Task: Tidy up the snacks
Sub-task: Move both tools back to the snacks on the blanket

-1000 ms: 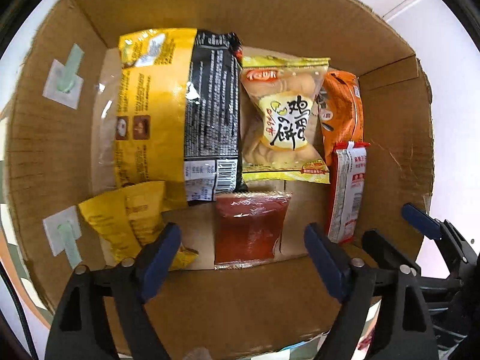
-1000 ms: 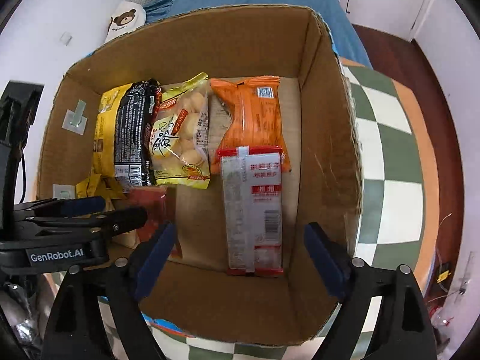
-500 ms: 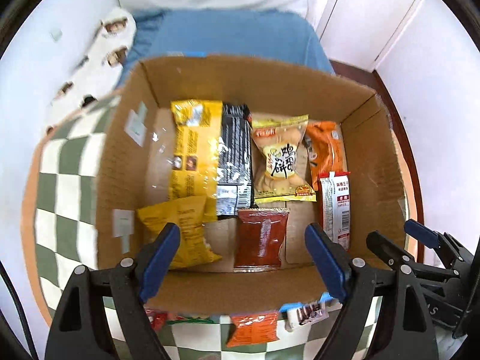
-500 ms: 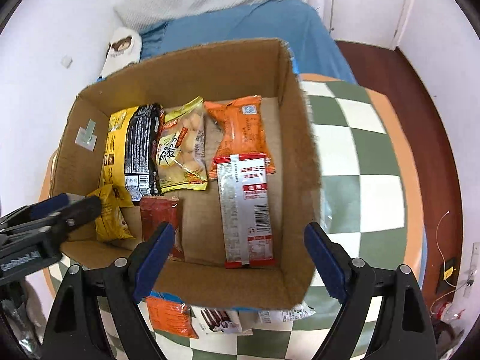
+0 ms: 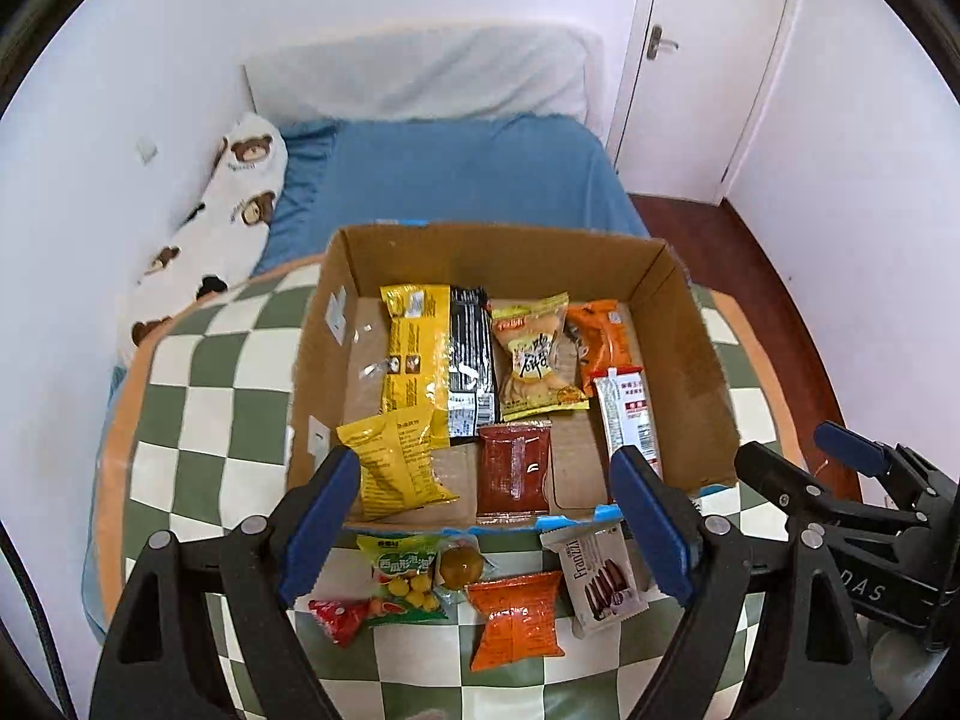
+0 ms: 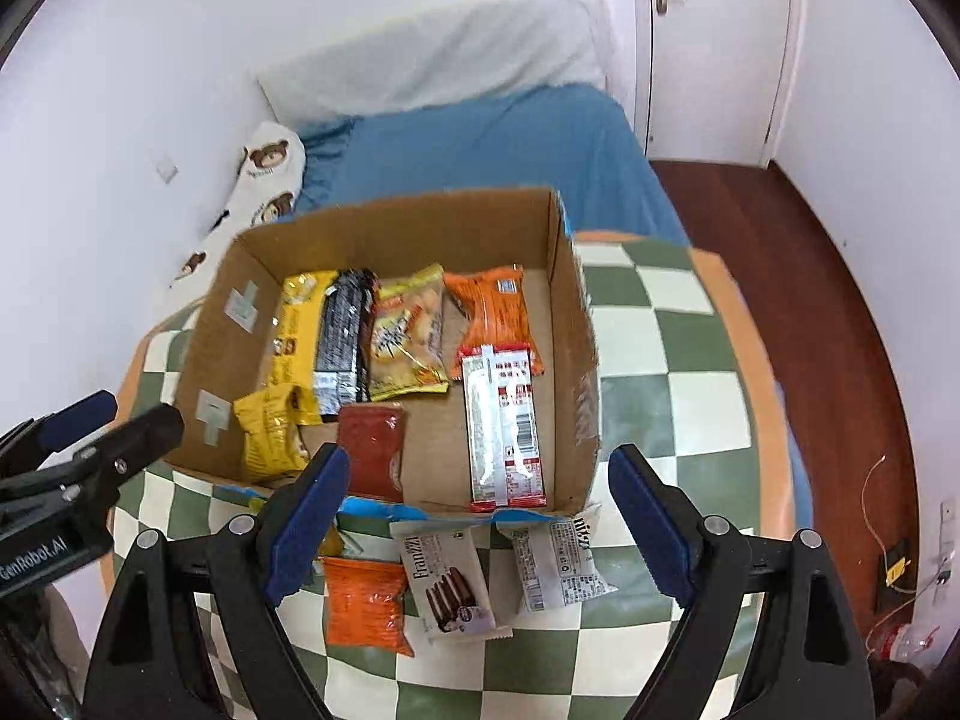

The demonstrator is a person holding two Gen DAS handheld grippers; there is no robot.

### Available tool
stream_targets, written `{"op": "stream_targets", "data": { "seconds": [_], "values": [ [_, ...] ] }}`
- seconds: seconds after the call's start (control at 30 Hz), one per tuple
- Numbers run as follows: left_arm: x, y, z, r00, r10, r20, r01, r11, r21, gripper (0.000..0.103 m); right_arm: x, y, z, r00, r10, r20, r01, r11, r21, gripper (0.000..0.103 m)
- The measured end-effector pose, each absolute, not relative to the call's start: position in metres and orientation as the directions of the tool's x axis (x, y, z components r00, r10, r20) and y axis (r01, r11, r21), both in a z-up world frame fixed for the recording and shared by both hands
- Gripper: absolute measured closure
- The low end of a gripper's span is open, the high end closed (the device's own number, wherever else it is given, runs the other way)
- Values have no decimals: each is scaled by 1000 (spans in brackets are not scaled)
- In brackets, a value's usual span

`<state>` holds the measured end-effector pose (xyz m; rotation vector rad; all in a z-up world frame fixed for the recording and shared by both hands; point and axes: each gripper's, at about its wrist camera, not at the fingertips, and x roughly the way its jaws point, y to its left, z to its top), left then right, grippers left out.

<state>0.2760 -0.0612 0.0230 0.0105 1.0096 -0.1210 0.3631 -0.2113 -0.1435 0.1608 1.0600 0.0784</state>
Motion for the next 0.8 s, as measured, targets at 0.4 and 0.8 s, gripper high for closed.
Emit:
{"op": "stream_targets", "data": {
  "seconds": [0.4, 0.8],
  "values": [
    [232, -56, 50, 599, -97, -794, 87, 995, -56, 18, 309, -205, -106, 564, 168, -808, 8, 978, 209, 13],
    [237, -73, -129, 186, -96, -978, 92, 992, -80, 18, 293, -228, -203, 379, 236, -895, 97, 952, 292, 13]
  ]
}}
